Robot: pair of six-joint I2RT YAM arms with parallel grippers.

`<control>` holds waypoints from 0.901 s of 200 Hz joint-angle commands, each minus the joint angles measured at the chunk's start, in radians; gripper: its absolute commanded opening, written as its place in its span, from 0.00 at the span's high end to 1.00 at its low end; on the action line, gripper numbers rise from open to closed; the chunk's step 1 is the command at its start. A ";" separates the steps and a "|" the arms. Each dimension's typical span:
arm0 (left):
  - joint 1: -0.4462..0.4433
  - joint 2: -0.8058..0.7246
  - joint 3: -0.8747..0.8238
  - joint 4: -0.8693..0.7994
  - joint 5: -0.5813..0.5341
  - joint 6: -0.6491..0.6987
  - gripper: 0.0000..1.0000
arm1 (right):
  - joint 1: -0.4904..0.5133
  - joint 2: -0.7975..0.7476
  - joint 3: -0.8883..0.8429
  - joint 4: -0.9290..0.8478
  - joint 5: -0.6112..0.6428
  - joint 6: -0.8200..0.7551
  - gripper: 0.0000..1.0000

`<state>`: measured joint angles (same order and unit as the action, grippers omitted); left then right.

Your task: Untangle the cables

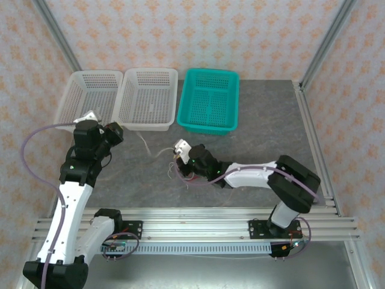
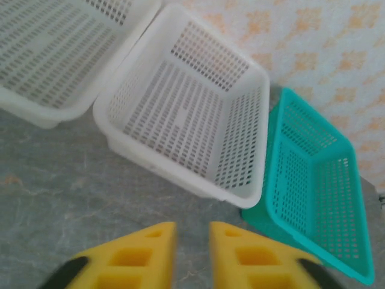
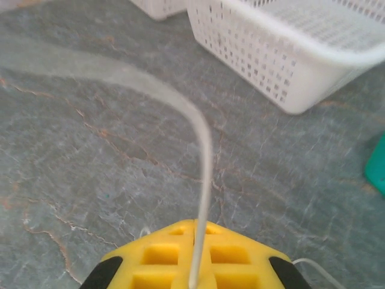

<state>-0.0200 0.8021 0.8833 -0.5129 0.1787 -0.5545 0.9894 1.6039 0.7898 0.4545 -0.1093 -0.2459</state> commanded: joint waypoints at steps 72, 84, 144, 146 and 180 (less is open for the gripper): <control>-0.489 -0.091 -0.103 0.181 0.067 0.730 0.42 | -0.139 -0.230 -0.119 -0.097 -0.284 -0.196 1.00; -0.534 -0.041 -0.073 0.125 0.100 0.823 0.41 | -0.155 -0.263 -0.140 -0.111 -0.300 -0.214 1.00; -0.651 0.168 -0.138 0.422 0.249 0.864 0.28 | -0.159 -0.367 -0.218 -0.110 -0.306 -0.236 1.00; -0.652 0.179 -0.138 0.427 0.252 0.865 0.28 | -0.159 -0.370 -0.219 -0.112 -0.305 -0.235 1.00; -0.655 0.375 -0.098 0.462 0.314 0.841 0.28 | -0.159 -0.413 -0.230 -0.126 -0.302 -0.227 1.00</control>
<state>-0.6685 1.0821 0.7643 -0.1528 0.4175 0.2832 0.8295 1.2362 0.5682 0.3279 -0.3874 -0.4656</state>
